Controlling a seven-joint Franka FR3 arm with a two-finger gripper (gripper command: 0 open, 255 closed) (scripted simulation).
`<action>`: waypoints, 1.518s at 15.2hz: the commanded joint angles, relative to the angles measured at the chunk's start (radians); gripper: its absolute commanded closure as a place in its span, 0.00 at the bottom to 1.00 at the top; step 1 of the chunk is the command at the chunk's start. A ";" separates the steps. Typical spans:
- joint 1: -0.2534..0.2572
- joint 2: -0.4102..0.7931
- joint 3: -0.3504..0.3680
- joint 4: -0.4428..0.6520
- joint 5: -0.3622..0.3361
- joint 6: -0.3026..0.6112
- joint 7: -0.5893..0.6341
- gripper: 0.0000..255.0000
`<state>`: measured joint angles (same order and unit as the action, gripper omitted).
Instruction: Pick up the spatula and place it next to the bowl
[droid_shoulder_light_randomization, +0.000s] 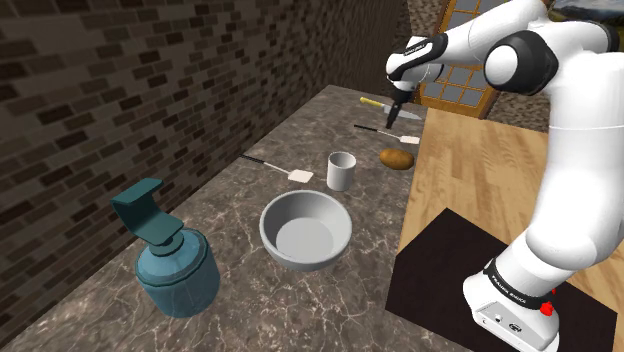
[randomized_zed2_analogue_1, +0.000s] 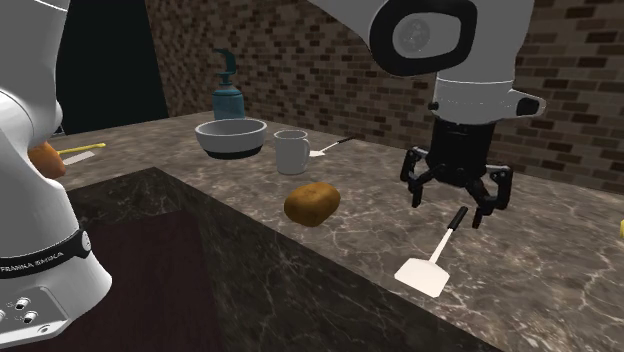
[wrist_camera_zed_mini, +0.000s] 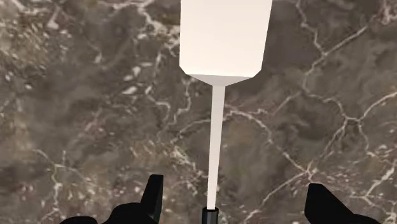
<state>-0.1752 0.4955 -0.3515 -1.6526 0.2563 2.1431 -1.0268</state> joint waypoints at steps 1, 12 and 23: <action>-0.011 0.042 0.010 0.047 0.012 -0.001 -0.013 0.00; -0.017 0.089 0.023 0.030 0.031 0.062 -0.025 0.00; -0.017 0.089 0.023 0.030 0.031 0.061 -0.025 1.00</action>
<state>-0.1917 0.5846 -0.3286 -1.6223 0.2876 2.2045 -1.0518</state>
